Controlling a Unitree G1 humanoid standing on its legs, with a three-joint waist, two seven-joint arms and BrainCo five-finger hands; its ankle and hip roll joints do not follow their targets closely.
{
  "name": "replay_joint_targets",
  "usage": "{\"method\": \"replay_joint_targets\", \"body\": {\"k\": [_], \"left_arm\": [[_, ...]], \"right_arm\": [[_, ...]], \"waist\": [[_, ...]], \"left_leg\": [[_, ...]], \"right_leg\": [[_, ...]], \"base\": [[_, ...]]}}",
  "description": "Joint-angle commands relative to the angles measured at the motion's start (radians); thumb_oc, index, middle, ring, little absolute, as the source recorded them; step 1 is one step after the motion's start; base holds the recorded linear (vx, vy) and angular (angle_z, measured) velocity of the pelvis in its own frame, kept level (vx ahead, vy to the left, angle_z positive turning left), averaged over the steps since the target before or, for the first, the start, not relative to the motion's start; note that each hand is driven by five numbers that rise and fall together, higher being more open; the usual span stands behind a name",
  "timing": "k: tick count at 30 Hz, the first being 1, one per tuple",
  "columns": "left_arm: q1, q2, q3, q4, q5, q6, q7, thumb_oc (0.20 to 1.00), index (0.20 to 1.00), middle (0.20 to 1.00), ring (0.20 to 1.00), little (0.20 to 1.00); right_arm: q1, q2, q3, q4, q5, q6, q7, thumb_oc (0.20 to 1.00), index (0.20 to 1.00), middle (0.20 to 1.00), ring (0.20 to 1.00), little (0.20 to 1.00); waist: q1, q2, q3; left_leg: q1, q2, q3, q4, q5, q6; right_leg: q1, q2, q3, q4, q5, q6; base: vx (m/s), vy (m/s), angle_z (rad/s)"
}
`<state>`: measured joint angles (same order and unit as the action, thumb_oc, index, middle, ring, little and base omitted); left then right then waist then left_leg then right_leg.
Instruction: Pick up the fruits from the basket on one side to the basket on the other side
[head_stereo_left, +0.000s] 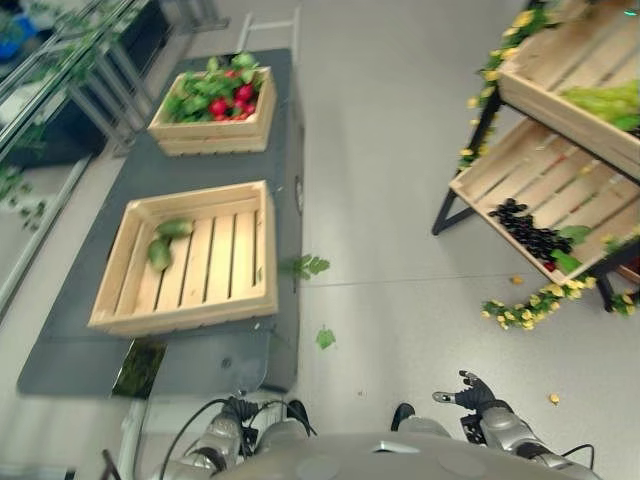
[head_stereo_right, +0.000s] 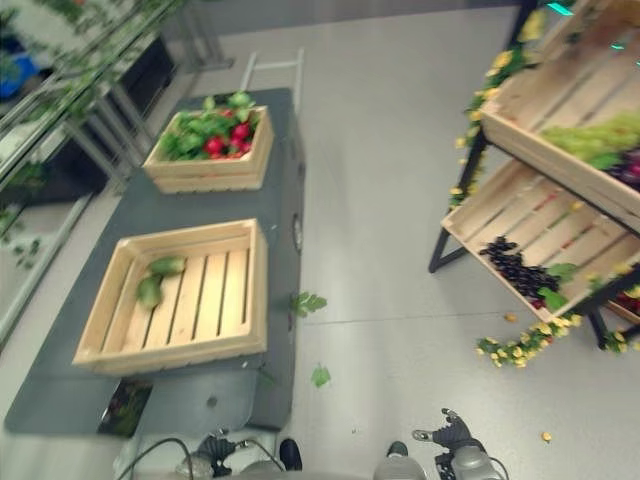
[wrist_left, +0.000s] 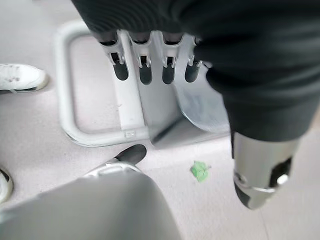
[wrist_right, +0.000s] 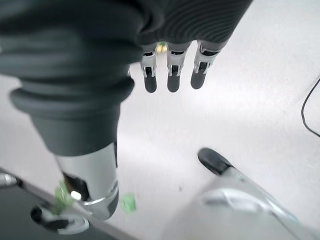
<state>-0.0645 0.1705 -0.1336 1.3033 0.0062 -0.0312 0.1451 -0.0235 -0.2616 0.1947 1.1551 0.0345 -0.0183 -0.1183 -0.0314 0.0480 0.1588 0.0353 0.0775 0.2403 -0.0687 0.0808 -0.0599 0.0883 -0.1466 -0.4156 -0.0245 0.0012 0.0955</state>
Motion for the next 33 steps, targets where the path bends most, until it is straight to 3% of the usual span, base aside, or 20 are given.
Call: {"method": "replay_joint_targets", "body": {"k": [1,8,22,23,24,25,26,28,29,31,33], "left_arm": [[-0.02,-0.01,0.019,0.05,-0.032,0.002,-0.006,1.0,1.0,1.0,1.0,1.0],[-0.032,0.024,0.046,0.063,-0.051,0.007,-0.002,1.0,1.0,1.0,1.0,1.0],[-0.05,0.045,0.056,0.033,-0.1,-0.016,0.008,1.0,1.0,1.0,1.0,1.0],[-0.048,0.045,0.05,0.023,-0.103,-0.022,0.005,1.0,1.0,1.0,1.0,1.0],[-0.061,0.051,0.031,0.006,-0.11,-0.03,0.001,1.0,1.0,1.0,1.0,1.0],[-0.062,0.051,0.032,0.006,-0.11,-0.03,0.001,1.0,1.0,1.0,1.0,1.0],[-0.065,0.054,0.017,-0.002,-0.107,-0.035,-0.005,1.0,1.0,1.0,1.0,1.0],[-0.065,0.057,0.003,-0.013,-0.103,-0.044,-0.015,1.0,1.0,1.0,1.0,1.0],[-0.074,0.053,0.005,-0.009,-0.113,-0.052,-0.02,1.0,1.0,1.0,1.0,1.0],[-0.075,0.05,0.001,-0.008,-0.114,-0.055,-0.022,1.0,1.0,1.0,1.0,1.0],[-0.077,0.052,-0.005,-0.014,-0.119,-0.059,-0.029,1.0,1.0,1.0,1.0,1.0]], "right_arm": [[-0.081,0.023,-0.017,0.043,0.035,-0.005,-0.012,1.0,1.0,1.0,1.0,1.0],[-0.1,0.066,-0.036,0.04,0.07,-0.004,-0.011,1.0,1.0,1.0,1.0,1.0],[-0.097,0.077,-0.091,0.071,0.118,-0.008,-0.034,1.0,1.0,1.0,1.0,1.0],[-0.089,0.072,-0.115,0.076,0.141,-0.014,-0.036,1.0,1.0,1.0,1.0,1.0],[-0.095,0.067,-0.121,0.066,0.162,-0.022,-0.041,1.0,1.0,1.0,1.0,1.0],[-0.096,0.067,-0.121,0.066,0.162,-0.022,-0.041,1.0,1.0,1.0,1.0,1.0],[-0.091,0.066,-0.121,0.073,0.173,-0.028,-0.041,1.0,1.0,1.0,1.0,1.0],[-0.073,0.065,-0.124,0.093,0.205,-0.037,-0.041,1.0,1.0,1.0,1.0,1.0],[-0.068,0.059,-0.127,0.113,0.205,-0.035,-0.038,1.0,1.0,1.0,1.0,1.0],[-0.066,0.056,-0.128,0.125,0.203,-0.035,-0.035,1.0,1.0,1.0,1.0,1.0],[-0.057,0.052,-0.132,0.142,0.202,-0.033,-0.035,1.0,1.0,1.0,1.0,1.0]], "waist": [[0.041,-0.064,-0.007],[0.069,-0.11,-0.008],[0.083,-0.125,-0.017],[0.078,-0.12,-0.009],[0.047,-0.104,0.017],[0.047,-0.104,0.014],[0.027,-0.101,0.018],[-0.006,-0.1,0.013],[-0.011,-0.101,0.019],[-0.018,-0.099,0.02],[-0.036,-0.103,0.021]], "left_leg": [[0.002,0.015,0.009,0.048,-0.112,-0.028],[-0.001,-0.036,-0.015,0.042,-0.137,0.026],[0.004,-0.078,-0.061,0.0,-0.131,0.05],[0.01,-0.086,-0.075,-0.001,-0.136,0.061],[0.01,-0.085,-0.111,-0.003,-0.129,0.074],[0.006,-0.085,-0.11,-0.003,-0.126,0.074],[0.011,-0.088,-0.13,-0.006,-0.127,0.075],[0.021,-0.102,-0.175,-0.007,-0.125,0.074],[0.023,-0.111,-0.207,-0.003,-0.125,0.068],[0.028,-0.113,-0.221,-0.002,-0.127,0.069],[0.031,-0.127,-0.263,0.008,-0.125,0.071]], "right_leg": [[-0.046,0.012,0.013,-0.023,-0.016,-0.001],[-0.067,-0.047,0.03,0.064,-0.016,0.035],[-0.08,-0.076,0.064,0.096,-0.005,0.06],[-0.1,-0.089,0.089,0.164,-0.008,0.062],[-0.168,-0.06,0.204,0.288,-0.02,0.061],[-0.172,-0.06,0.204,0.286,-0.017,0.06],[-0.183,-0.006,0.276,0.291,-0.05,0.047],[-0.187,0.077,0.407,0.231,-0.089,0.033],[-0.196,0.072,0.464,0.172,-0.053,0.043],[-0.208,0.079,0.487,0.142,-0.029,0.045],[-0.228,0.112,0.555,0.095,0.005,0.044]], "base": [[0.09,0.164,0.19],[0.04,0.123,0.06],[0.05,0.061,0.11],[0.0,0.129,0.05],[-0.01,0.129,0.07],[-0.02,0.092,0.25],[0.04,0.04,0.49],[0.11,0.02,0.72],[0.14,-0.053,0.93],[0.09,-0.052,0.92],[0.08,-0.038,0.95]]}}
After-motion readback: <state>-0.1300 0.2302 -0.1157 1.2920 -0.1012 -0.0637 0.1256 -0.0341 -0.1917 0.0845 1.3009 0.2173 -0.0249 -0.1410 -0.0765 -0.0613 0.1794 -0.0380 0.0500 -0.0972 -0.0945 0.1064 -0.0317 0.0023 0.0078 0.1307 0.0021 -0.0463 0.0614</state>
